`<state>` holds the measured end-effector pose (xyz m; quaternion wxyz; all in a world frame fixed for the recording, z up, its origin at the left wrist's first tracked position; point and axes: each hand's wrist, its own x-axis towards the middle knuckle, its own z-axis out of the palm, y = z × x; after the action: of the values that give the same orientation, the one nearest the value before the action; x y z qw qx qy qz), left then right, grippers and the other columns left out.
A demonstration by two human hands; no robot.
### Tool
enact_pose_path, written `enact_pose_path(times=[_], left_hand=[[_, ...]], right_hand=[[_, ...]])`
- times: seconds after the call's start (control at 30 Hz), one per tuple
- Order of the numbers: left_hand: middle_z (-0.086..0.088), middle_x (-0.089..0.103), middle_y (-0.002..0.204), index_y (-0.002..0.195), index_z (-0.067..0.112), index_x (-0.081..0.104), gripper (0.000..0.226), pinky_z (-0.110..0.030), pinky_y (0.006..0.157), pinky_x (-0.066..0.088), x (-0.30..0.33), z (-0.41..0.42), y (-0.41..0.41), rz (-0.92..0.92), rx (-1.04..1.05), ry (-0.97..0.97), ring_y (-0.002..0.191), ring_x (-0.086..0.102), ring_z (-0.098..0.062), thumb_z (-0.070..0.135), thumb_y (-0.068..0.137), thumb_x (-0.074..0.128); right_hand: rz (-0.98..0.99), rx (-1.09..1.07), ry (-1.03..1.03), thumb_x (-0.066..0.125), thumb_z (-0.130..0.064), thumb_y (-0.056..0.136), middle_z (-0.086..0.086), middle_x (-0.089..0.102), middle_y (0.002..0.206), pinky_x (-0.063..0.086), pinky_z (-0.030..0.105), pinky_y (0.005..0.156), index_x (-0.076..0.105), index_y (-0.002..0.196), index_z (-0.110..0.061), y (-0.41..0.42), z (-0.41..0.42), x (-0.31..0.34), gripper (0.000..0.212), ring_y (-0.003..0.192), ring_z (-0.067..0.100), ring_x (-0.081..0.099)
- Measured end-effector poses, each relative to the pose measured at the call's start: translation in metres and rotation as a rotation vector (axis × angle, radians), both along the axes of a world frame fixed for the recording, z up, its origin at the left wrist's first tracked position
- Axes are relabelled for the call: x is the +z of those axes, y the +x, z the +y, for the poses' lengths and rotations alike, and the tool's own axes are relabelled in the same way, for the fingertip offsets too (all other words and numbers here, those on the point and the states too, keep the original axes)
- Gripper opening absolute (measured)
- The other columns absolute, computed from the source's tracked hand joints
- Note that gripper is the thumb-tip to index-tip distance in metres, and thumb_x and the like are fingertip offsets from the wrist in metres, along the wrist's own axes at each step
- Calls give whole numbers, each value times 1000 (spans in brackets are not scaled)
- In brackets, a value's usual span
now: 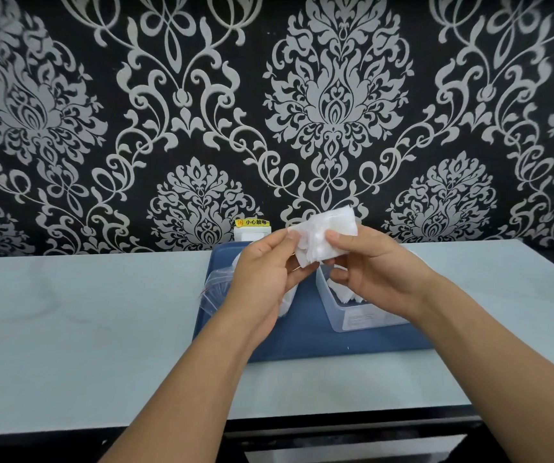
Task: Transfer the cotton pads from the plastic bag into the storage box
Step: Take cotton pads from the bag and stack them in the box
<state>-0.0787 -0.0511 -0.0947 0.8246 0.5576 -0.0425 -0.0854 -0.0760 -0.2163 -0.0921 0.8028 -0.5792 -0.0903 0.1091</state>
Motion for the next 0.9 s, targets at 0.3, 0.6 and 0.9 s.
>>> enact_pose_path(times=[0.3,0.6,0.9], left_hand=[[-9,79,98,107,6,71,21,-37,84,62,1,6,5,83,96,-12,92,76,-22,10,103,50],[-14,77,102,102,7,68,17,-37,74,64,5,11,7,159,114,-74,89,76,-26,11,102,52],[-12,73,115,118,6,69,24,-37,78,63,-1,12,12,140,209,27,99,74,-26,14,102,52]], right_hand=[[-92,-119,-264,62,-18,96,-1,68,90,40,22,60,69,112,-18,-1,-1,0,18,74,9,57],[-34,-181,-150,61,-18,95,4,70,97,50,25,75,69,121,-9,-2,-5,1,28,86,13,61],[19,-145,132,65,-19,85,5,68,101,45,31,88,69,112,-10,-5,-6,8,29,92,17,60]])
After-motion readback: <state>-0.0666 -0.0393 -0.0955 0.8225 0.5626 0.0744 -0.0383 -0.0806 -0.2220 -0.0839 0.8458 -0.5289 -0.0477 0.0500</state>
